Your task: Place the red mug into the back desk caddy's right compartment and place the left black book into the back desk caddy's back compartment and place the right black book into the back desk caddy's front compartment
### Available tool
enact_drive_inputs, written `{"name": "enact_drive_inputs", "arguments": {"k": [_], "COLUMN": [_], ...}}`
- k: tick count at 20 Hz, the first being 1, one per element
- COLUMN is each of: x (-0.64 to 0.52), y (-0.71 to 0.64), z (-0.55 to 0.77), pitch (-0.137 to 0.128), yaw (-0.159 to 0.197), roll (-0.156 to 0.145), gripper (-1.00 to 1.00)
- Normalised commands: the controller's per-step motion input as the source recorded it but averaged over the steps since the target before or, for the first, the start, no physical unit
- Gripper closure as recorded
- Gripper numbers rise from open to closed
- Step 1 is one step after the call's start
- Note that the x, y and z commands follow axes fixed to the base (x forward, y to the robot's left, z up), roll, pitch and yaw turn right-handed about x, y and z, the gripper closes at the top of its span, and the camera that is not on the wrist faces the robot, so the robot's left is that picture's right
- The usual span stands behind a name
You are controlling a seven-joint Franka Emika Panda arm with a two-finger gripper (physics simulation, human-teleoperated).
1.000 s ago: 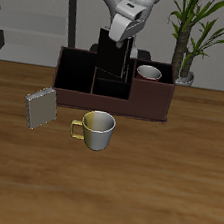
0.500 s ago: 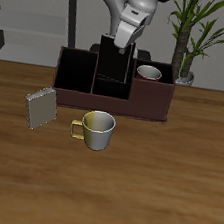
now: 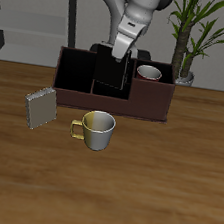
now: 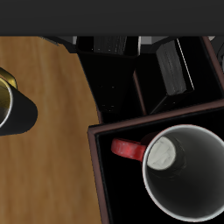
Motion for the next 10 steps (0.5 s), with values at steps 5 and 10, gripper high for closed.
{"name": "enact_drive_inputs", "arguments": {"k": [5,10], "x": [-0.01,0.02], "y": [0.07,-0.01], "z": [-0.22,-0.23], "pitch": [0.035,0.037], "yaw": [0.042,0.045], "roll": [0.011,-0.010], "gripper": [1.00,1.00]}}
